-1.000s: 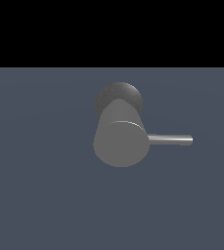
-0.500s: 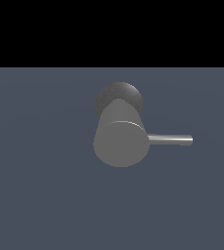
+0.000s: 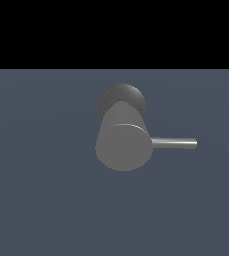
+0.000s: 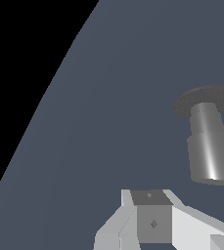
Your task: Turn on the faucet by rotating a designated handle.
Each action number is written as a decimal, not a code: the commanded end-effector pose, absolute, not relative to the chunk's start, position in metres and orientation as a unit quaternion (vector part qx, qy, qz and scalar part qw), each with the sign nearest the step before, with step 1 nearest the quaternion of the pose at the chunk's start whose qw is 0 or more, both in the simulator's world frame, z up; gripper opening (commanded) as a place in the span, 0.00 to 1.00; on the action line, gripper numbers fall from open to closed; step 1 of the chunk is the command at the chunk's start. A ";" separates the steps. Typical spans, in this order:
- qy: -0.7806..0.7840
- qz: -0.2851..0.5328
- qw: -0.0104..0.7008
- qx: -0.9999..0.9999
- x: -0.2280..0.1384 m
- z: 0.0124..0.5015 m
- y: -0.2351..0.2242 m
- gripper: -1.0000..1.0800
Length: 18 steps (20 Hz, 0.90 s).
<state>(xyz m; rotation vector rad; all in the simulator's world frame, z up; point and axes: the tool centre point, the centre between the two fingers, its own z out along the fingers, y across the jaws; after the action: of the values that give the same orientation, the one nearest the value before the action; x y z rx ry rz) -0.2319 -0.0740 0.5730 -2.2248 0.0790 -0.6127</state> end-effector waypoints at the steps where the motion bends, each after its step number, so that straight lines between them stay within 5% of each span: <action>1: 0.039 -0.276 0.448 -0.849 -0.232 0.586 -0.090 0.00; 18: 0.151 -0.429 0.683 -0.572 -0.231 0.605 -0.246 0.00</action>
<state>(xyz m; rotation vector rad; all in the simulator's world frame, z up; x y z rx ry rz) -0.2315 -0.2299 0.6094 -1.3556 0.3077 -0.9495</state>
